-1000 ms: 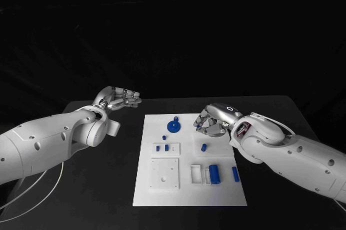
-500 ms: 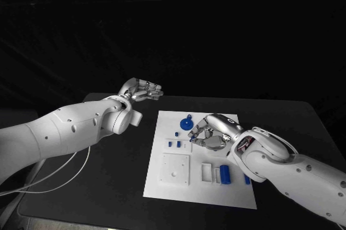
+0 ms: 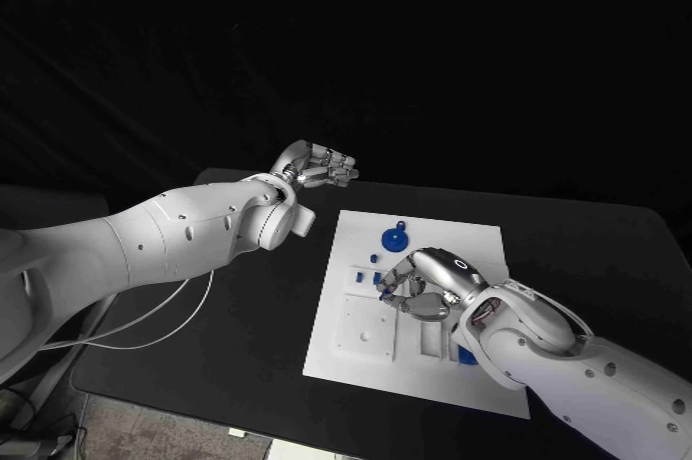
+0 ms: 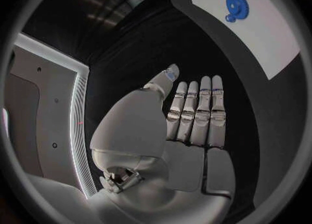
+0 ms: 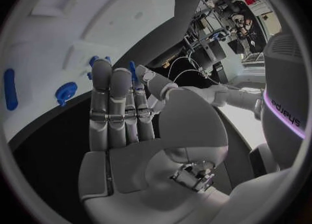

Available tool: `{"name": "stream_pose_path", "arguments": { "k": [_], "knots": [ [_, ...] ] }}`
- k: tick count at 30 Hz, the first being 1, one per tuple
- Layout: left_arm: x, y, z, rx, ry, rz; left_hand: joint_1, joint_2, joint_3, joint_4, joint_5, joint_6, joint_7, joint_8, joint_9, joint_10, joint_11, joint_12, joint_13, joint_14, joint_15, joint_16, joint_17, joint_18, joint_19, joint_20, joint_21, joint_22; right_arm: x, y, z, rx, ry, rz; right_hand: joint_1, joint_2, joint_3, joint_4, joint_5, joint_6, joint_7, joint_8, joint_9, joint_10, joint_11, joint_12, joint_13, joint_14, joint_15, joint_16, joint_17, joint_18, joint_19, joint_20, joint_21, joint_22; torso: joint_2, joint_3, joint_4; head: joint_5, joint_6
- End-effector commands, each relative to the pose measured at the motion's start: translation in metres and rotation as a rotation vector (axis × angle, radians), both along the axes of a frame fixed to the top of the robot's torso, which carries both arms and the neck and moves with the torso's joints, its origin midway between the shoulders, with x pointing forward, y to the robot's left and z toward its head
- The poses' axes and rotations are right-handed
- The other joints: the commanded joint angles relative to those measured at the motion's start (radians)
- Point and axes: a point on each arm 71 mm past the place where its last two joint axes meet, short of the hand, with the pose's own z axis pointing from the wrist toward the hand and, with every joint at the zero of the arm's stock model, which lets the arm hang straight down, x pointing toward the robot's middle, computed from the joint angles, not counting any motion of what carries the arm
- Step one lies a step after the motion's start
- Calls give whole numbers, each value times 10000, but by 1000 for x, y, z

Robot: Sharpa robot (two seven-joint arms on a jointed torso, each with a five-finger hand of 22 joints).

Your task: Assemble the parts on the task board

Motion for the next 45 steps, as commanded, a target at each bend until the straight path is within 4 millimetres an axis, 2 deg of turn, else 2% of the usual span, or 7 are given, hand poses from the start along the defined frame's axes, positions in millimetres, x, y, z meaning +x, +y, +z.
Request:
{"name": "stream_pose_path", "arguments": {
  "k": [1, 5, 10, 19, 26, 30, 45],
  "knots": [
    [-1, -5, 2, -131, -106, -203, 12, 124, -52, -26, 28, 45, 5, -9, -7, -86, 13, 59, -4, -84, 0, -44, -10, 134, 0, 35, 17, -9, -1, 2, -4, -484, -645, -116, 22, 29, 53, -14, -66, -24, 20, 47, 10, 47, -38, 67, 17, 0, -75, -5, -8, 282, 77, 1, -42, 18, 17, 20, 4, 52, -65],
    [-1, -8, 2, -157, -104, -282, 4, 129, -78, -13, 25, 28, 8, -13, -9, -97, 16, 58, -4, -100, 6, -46, -10, 135, 5, 42, 19, -62, -5, 5, -13, -713, -601, -87, 26, 18, 63, -15, -84, -20, 19, 45, 10, 55, -41, 69, 18, 2, -76, 13, -12, 281, 92, 4, -65, 59, 8, 29, -7, 129, -139],
    [-2, -10, 2, -173, -109, -328, 4, 129, -78, -13, 25, 28, 8, -13, -9, -97, 16, 58, -4, -100, 6, -46, -10, 135, 5, 42, 19, -62, -8, 8, -20, -1041, -562, -40, 36, 15, 76, -18, -125, -18, 19, 44, 10, 52, -39, 66, 16, -3, -75, 30, -27, 277, 108, 3, -100, 119, -1, 17, -29, 181, -191],
    [-3, -12, 2, -192, -106, -385, 4, 129, -78, -13, 25, 28, 8, -13, -9, -97, 16, 58, -4, -100, 6, -46, -10, 135, 5, 42, 19, -62, -9, 7, -32, -1652, -405, -77, 47, 11, 94, -27, -199, -10, 17, 43, 9, 60, -41, 66, 16, -7, -75, 53, -41, 263, 125, 3, -149, 189, 2, 7, -4, 203, -261],
    [-3, -12, 2, -201, -98, -409, 4, 129, -78, -13, 25, 28, 8, -13, -9, -97, 16, 58, -4, -100, 6, -46, -10, 135, 5, 42, 19, -62, -11, 8, -42, -1988, -278, -48, 44, 12, 106, -29, -231, -9, 17, 46, 9, 58, -41, 67, 16, -8, -75, 60, -48, 253, 134, 4, -167, 213, 14, 22, 7, 264, -319],
    [-3, -11, 2, -201, -92, -410, 4, 129, -78, -13, 25, 28, 8, -13, -9, -97, 16, 58, -4, -100, 6, -46, -10, 135, 5, 42, 19, -62, -12, 8, -44, -2016, -349, -114, 46, 9, 129, -37, -267, -4, 16, 45, 9, 60, -41, 66, 16, -12, -76, 71, -59, 248, 152, -1, -202, 258, 6, 20, -14, 276, -340],
    [-4, -11, 2, -202, -43, -436, 1, 144, -131, 1, 18, 20, 7, -10, -7, -103, 17, 59, -3, -117, 13, -45, -9, 138, 28, 51, 25, -213, -10, 6, -45, -2065, -653, -391, 74, -25, 207, -42, -394, 19, 10, 45, 10, 81, -45, 67, 17, -20, -80, 121, -75, 240, 196, -7, -300, 405, -1, 23, -25, 302, -381]
  ]
}}
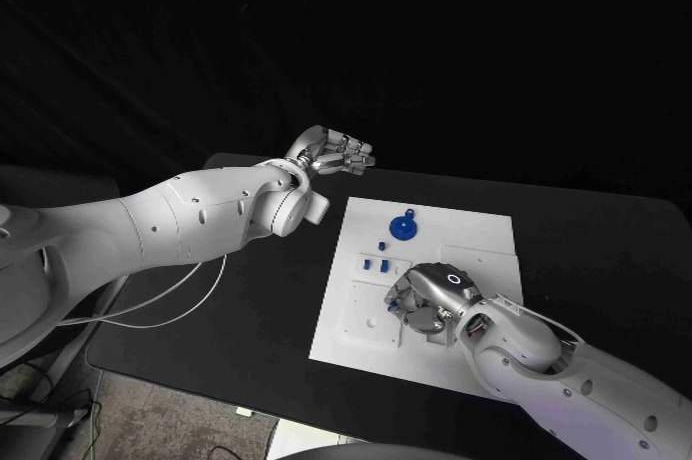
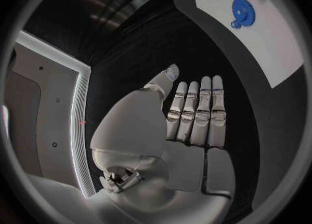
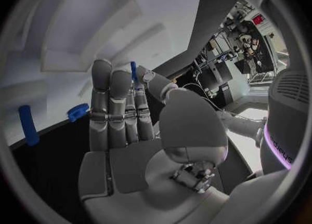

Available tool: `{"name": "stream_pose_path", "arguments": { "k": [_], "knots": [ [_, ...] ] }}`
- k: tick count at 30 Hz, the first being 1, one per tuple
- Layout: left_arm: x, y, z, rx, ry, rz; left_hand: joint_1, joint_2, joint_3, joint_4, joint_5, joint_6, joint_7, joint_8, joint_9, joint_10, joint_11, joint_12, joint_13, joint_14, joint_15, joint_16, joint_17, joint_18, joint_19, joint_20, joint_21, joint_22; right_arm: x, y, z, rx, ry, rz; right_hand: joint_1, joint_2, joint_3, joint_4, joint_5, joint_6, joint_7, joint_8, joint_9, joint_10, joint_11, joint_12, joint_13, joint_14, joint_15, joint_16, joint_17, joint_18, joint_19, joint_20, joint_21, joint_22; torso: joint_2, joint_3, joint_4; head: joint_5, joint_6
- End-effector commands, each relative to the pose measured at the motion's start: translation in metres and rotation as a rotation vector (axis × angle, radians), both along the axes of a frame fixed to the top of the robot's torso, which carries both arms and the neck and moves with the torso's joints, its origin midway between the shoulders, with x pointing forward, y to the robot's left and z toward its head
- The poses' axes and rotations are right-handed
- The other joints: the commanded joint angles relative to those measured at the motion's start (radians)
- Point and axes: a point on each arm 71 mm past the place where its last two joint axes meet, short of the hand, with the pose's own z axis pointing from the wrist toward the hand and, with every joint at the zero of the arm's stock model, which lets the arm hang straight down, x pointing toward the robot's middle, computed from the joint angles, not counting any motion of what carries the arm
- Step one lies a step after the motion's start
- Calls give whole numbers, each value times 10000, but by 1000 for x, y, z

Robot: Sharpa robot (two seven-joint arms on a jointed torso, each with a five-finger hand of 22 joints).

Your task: Assemble the parts on the task board

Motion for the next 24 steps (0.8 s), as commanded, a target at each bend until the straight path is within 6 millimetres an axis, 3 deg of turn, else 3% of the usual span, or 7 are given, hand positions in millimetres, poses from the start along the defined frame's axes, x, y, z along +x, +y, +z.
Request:
{"name": "stream_pose_path", "arguments": {
  "k": [1, 24],
  "knots": [
    [0, -2, 1, -108, -41, -183, 11, 75, -60, -17, 18, 20, 7, -10, -7, -67, -18, 59, -4, -81, -23, -45, -10, 137, 27, 52, 25, -17, 1, -2, -1, -139, -267, -212, 105, 4, 84, 13, -70, 72, 31, 38, 9, 86, -10, 43, 9, -5, -63, 44, -17, 236, 75, -26, -40, 32, -3, 5, 0, 1, -8],
    [0, -2, 1, -104, -1, -198, 11, 75, -60, -17, 18, 20, 7, -10, -7, -67, -18, 59, -4, -81, -23, -45, -10, 137, 27, 52, 25, -17, -1, 0, -2, -337, -182, -108, 124, -45, 163, 53, -181, 91, 27, 38, 11, 103, -15, 43, 10, -18, -64, 105, -10, 225, 119, -23, -161, 253, 1, -8, 2, 47, -42]
  ]
}}
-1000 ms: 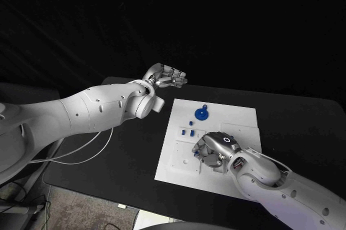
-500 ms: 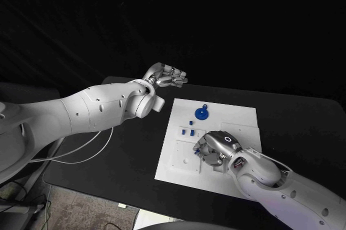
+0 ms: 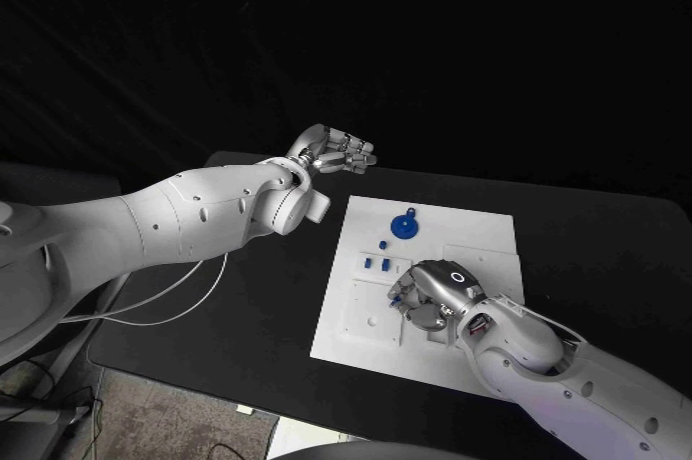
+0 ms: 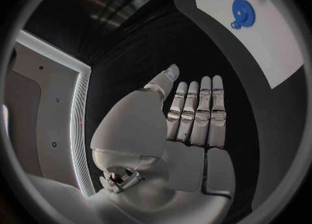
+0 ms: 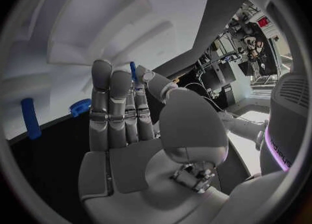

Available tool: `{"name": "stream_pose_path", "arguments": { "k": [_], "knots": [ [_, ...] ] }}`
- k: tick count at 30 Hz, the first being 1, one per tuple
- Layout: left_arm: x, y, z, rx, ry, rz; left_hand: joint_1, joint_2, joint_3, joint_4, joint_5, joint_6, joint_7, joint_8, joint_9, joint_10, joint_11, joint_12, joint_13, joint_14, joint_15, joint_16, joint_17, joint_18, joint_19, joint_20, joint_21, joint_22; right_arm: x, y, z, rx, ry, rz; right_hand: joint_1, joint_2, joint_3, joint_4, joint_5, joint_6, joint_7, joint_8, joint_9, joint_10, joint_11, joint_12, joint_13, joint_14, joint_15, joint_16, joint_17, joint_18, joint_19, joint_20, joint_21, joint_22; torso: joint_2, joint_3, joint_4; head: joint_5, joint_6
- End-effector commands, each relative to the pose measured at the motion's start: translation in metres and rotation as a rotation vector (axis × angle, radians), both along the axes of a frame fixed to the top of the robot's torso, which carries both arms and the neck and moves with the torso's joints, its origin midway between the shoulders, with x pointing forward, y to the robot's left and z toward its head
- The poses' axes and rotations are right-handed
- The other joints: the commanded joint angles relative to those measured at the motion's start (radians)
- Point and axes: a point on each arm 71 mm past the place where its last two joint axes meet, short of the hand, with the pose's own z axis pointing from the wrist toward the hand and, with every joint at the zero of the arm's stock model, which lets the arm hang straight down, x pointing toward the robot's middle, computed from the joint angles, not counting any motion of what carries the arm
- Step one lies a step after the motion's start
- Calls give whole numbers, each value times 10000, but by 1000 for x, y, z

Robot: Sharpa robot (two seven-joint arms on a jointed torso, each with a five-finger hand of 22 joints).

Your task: Assemble the parts on the task board

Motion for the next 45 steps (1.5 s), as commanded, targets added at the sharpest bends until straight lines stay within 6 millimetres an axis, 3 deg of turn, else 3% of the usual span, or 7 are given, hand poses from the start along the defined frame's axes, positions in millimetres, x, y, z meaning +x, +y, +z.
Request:
{"name": "stream_pose_path", "arguments": {
  "k": [1, 22, 45],
  "knots": [
    [0, -2, 1, -98, -30, -164, 0, 64, -60, -17, 18, 20, 7, -10, -7, -67, -18, 59, -3, -81, -23, -45, -10, 137, 27, 52, 25, -11, -2, 2, -3, -417, 207, 192, 106, 17, 11, 9, -19, 62, -2, 47, 17, 82, -35, 26, 9, 2, -43, 67, -11, 222, 65, -6, -35, 7, 3, -4, 1, 1, -12],
    [0, -3, 1, -98, -6, -180, 26, 86, -99, -10, 18, 12, 12, -10, -7, -83, -14, 60, -3, -89, -20, -44, -10, 151, 70, 53, 39, -145, -3, 5, -7, -732, 470, 363, 97, 53, -78, -15, 98, 50, -1, 46, 17, 74, -34, 25, 9, -6, -45, 71, -19, 202, 94, -12, -147, 106, 0, 4, 0, 11, -46],
    [0, -4, 1, -99, 48, -227, 19, 81, -108, -5, 20, 5, 12, -9, -7, -83, -12, 61, -3, -90, -20, -45, -10, 153, 76, 55, 39, -167, -2, 11, -10, -1107, 532, 98, 63, 16, -150, 99, -93, -72, 47, 41, -6, -68, -3, 24, 4, -34, -15, -9, -93, 160, 102, 16, -409, 202, 5, -7, 5, -9, -45]
  ]
}}
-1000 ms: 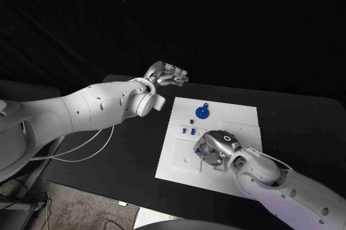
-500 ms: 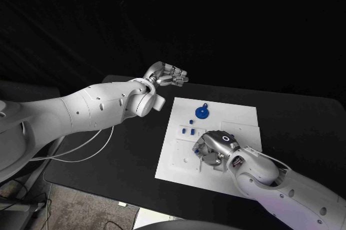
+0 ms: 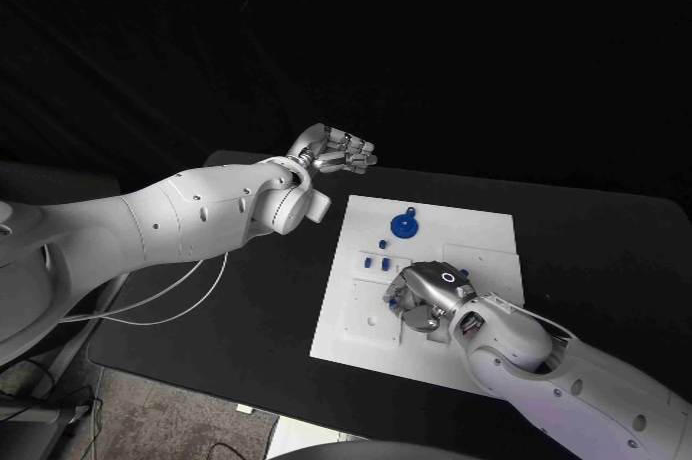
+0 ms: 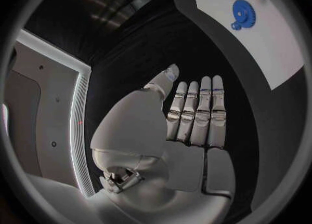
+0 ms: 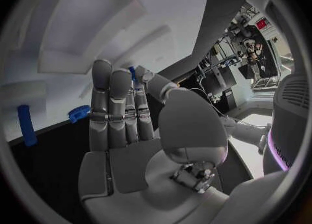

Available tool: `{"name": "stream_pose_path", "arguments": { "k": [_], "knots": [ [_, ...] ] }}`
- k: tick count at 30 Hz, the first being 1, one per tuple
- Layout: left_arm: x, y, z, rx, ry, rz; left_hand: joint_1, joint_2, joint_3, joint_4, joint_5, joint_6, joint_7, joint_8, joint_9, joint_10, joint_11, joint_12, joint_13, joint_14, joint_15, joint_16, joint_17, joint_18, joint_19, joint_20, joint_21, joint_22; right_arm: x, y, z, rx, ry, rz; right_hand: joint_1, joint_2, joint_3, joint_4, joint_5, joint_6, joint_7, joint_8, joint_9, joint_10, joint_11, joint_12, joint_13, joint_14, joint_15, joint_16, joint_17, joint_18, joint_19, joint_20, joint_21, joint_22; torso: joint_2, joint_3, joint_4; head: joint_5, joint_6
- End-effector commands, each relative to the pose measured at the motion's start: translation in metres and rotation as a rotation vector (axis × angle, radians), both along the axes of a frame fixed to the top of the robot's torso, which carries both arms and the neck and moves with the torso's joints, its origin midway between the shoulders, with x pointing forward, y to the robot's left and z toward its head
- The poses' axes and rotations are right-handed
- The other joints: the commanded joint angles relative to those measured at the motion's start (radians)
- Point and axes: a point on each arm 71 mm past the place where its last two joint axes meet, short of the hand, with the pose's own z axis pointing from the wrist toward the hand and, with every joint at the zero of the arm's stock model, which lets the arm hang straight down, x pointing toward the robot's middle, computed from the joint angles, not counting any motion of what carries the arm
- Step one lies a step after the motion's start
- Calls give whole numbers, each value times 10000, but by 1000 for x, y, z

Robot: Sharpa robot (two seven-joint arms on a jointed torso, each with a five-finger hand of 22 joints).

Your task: Assemble the parts on the task board

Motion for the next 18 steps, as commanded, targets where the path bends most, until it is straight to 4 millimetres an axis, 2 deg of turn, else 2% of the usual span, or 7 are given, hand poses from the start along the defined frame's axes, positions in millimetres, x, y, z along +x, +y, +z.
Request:
{"name": "stream_pose_path", "arguments": {
  "k": [1, 6, 9, 10, 15, 17, 18],
  "knots": [
    [0, -2, 1, -89, 17, -176, 20, 82, -39, 11, 20, 4, 12, -9, -7, -83, -12, 61, -3, -54, 17, -45, -10, 152, 40, 18, 39, -10, -2, 0, -7, -548, 289, 49, 18, -14, -118, 71, 33, -51, 65, 31, -6, -1, -88, 28, 1, -30, -17, -55, -37, 156, 106, 20, -94, 8, 3, -3, -4, 10, -23],
    [0, -2, 1, -87, 36, -183, 20, 82, -39, 11, 20, 4, 12, -9, -7, -83, -12, 61, -3, -54, 17, -45, -10, 152, 40, 18, 39, -10, -2, -1, -9, -545, 400, 77, -43, -89, -343, 75, 232, -372, 149, 14, -55, -374, 22, 19, -12, -107, 55, -129, -93, 167, 45, 69, -244, -24, 1, 7, -7, 21, -44],
    [0, -2, 1, -85, 50, -188, 20, 82, -39, 11, 20, 4, 12, -9, -7, -83, -12, 61, -3, -54, 17, -45, -10, 152, 40, 18, 39, -10, -2, -1, -9, -433, 416, 62, -128, -193, -257, 61, 229, -568, 221, 17, -54, -1131, 245, 19, -28, -180, 185, -153, -128, 297, -28, 175, -320, -8, 2, 12, -14, 23, -35],
    [0, -2, 1, -86, 52, -190, 20, 82, -39, 11, 20, 4, 12, -9, -7, -83, -12, 61, -3, -54, 17, -45, -10, 152, 40, 18, 39, -10, -2, -1, -9, -402, 415, 57, -178, -280, -239, 60, 236, -712, 261, 6, -68, -1406, 329, 19, -32, -197, 230, -159, -140, 340, -41, 208, -339, -4, 2, 12, -14, 23, -35],
    [0, -2, 1, -86, 62, -199, 18, 84, -61, 27, 3, -5, 14, -11, -8, -95, -8, 60, -3, -70, 23, -45, -10, 151, 43, 26, 37, -72, -1, -3, -8, -124, 357, -33, -282, -573, -429, 121, 406, -1068, 335, 9, -72, -1907, 481, 17, -35, -243, 344, -180, -214, 514, -53, 366, -469, -36, -2, 15, -16, 5, -39],
    [0, -2, 1, -86, 68, -207, 17, 84, -65, 30, 0, -6, 14, -11, -8, -97, -7, 60, -3, -72, 24, -45, -10, 151, 44, 27, 36, -82, -1, -3, -8, 24, 294, -97, -264, -715, -602, 132, 394, -1473, 410, 7, -89, -2299, 587, 22, -36, -269, 411, -212, -268, 578, -47, 434, -552, -86, 0, 15, -14, 0, -41],
    [0, -2, 1, -86, 69, -209, 17, 84, -65, 30, 0, -6, 14, -11, -8, -97, -7, 60, -3, -72, 24, -45, -10, 151, 44, 27, 36, -82, -1, -3, -7, 79, 266, -123, -237, -759, -744, 160, 316, -1676, 338, 9, -93, -2410, 605, 19, -37, -262, 430, -217, -296, 612, -31, 469, -599, -119, 1, 15, -15, -12, -37]
  ]
}}
